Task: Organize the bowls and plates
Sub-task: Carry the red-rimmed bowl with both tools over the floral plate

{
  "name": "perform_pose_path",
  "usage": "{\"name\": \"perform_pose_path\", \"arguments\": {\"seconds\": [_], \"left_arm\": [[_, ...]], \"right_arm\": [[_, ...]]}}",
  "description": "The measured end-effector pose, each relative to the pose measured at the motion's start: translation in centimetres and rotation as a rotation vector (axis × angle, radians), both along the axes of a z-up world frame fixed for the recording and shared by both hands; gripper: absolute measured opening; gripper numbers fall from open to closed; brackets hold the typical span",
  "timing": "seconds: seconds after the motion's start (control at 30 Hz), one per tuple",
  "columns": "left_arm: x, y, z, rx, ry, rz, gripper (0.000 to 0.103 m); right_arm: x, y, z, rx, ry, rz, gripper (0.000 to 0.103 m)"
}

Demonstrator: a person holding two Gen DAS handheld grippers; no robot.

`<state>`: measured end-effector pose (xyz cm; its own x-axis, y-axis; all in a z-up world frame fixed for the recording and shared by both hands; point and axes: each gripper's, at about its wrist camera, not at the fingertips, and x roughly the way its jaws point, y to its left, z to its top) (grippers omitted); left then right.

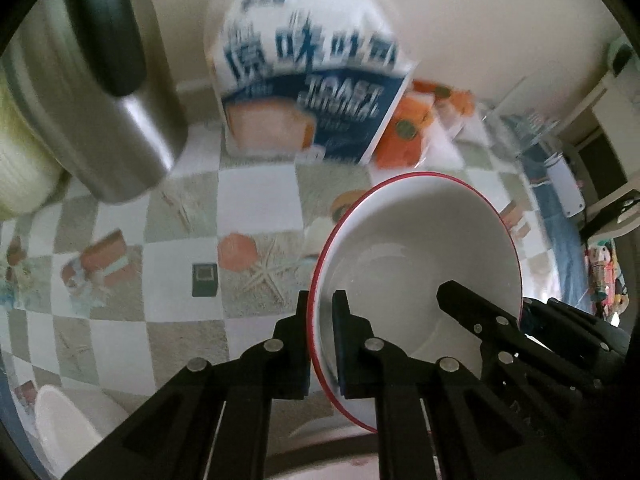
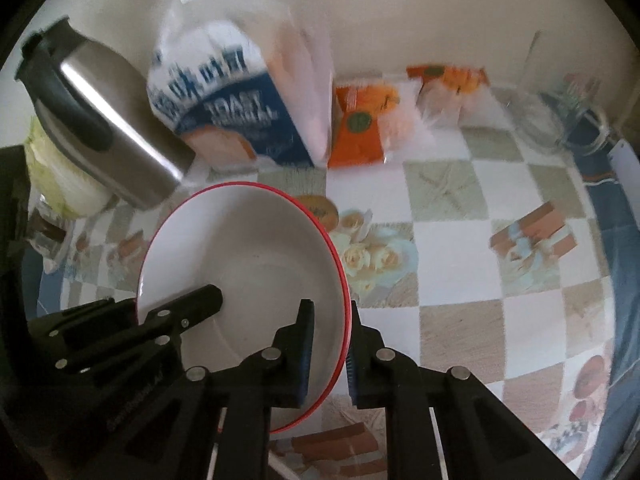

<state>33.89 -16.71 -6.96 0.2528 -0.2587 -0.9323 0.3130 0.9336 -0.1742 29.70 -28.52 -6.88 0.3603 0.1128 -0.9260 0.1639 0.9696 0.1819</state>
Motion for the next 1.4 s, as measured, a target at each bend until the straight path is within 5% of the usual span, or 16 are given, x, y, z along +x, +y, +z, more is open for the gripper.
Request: {"name": "perform_pose_path", "arguments": {"seconds": [0.43, 1.4], "left_arm": [[-5.5, 3.4, 6.5, -0.034, -0.077, 0.052, 0.01], [-18.2, 9.8, 4.1, 0.015, -0.093, 0.087, 0.01]], "right_arm": [[-4.8, 2.7, 6.3, -0.036, -0.069, 0.034, 0.016], [-16.3, 9.2, 3.7, 0.03, -0.051, 0.074, 0.016]]}}
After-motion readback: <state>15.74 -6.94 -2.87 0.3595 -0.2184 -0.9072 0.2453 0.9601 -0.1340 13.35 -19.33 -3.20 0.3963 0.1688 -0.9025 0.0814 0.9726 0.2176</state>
